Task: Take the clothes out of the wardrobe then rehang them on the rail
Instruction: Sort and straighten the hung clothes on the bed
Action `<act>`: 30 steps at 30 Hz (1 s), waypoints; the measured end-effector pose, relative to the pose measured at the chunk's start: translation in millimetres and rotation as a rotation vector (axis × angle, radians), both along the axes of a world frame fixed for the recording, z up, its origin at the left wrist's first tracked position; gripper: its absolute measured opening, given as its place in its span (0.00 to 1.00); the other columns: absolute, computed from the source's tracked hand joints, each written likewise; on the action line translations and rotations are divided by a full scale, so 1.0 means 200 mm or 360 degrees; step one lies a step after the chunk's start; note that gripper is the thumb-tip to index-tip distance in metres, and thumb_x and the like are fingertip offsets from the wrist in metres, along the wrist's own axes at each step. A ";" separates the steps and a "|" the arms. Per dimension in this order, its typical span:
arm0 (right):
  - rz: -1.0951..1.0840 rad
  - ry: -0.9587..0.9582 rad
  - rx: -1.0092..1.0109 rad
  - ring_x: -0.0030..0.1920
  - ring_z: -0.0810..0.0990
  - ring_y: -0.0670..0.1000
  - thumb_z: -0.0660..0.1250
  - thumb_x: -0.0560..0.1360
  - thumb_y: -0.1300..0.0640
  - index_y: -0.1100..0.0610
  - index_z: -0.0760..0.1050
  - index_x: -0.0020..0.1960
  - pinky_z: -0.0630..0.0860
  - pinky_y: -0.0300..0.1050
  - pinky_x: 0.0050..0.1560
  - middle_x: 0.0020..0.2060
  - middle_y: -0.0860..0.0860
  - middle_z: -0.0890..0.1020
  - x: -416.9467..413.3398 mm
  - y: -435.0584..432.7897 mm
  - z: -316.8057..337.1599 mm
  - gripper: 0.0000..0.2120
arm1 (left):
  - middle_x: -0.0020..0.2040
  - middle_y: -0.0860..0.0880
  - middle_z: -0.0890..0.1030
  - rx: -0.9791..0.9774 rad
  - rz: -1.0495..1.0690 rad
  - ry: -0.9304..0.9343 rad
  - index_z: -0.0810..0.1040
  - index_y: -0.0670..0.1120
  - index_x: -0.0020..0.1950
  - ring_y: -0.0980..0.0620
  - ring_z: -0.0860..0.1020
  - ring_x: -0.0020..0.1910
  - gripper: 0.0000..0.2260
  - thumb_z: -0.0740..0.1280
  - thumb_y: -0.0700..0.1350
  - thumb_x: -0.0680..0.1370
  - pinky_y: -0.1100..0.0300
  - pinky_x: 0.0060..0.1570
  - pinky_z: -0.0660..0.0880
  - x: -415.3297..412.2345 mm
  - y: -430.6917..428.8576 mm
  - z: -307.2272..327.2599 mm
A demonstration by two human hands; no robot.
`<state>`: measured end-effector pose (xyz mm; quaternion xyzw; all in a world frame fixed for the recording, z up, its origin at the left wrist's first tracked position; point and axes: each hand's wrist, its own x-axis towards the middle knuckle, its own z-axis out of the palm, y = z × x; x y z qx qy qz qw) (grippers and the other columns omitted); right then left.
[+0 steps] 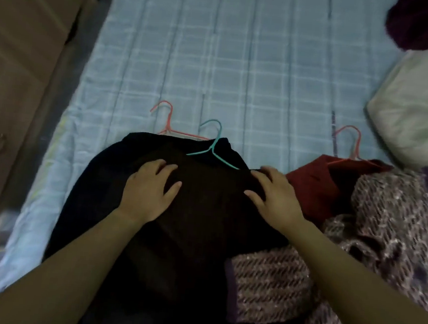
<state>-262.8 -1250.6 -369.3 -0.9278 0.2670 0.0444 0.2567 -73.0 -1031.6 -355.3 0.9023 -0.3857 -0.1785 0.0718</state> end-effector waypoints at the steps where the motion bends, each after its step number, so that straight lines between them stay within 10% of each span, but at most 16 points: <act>1: 0.0009 0.0009 -0.0010 0.65 0.70 0.63 0.65 0.74 0.45 0.59 0.71 0.67 0.71 0.62 0.59 0.66 0.62 0.71 0.02 -0.07 -0.06 0.26 | 0.69 0.41 0.70 0.0000 0.0033 -0.0010 0.70 0.48 0.69 0.41 0.67 0.68 0.32 0.48 0.64 0.74 0.39 0.61 0.69 0.01 -0.05 -0.05; 6: 0.0020 0.0036 0.0357 0.60 0.73 0.56 0.61 0.76 0.42 0.50 0.65 0.72 0.74 0.52 0.57 0.65 0.55 0.69 0.08 -0.19 -0.29 0.27 | 0.74 0.45 0.63 0.0079 0.0169 -0.0142 0.65 0.52 0.73 0.42 0.59 0.73 0.24 0.60 0.58 0.78 0.32 0.66 0.55 0.08 -0.20 -0.26; 18: 0.0035 -0.0162 0.0652 0.48 0.77 0.41 0.69 0.74 0.48 0.49 0.76 0.58 0.67 0.24 0.47 0.49 0.42 0.80 0.11 -0.15 -0.29 0.14 | 0.63 0.42 0.69 0.0141 0.0324 -0.0077 0.71 0.55 0.66 0.40 0.66 0.64 0.22 0.60 0.62 0.75 0.39 0.60 0.65 0.14 -0.19 -0.34; 23: -0.0034 -0.0241 0.0701 0.46 0.79 0.42 0.70 0.73 0.50 0.46 0.79 0.54 0.75 0.39 0.49 0.46 0.39 0.81 0.06 0.00 -0.16 0.10 | 0.57 0.44 0.71 0.0001 0.0322 -0.0024 0.76 0.52 0.60 0.42 0.67 0.58 0.18 0.63 0.60 0.76 0.43 0.52 0.71 0.05 -0.09 -0.20; 30: 0.0001 -0.0634 0.0594 0.33 0.77 0.37 0.71 0.72 0.52 0.46 0.80 0.51 0.67 0.27 0.34 0.44 0.36 0.79 -0.09 0.18 0.30 0.08 | 0.50 0.45 0.72 -0.0488 0.0297 -0.0144 0.78 0.49 0.54 0.43 0.71 0.49 0.17 0.65 0.60 0.74 0.48 0.51 0.71 -0.09 0.18 0.30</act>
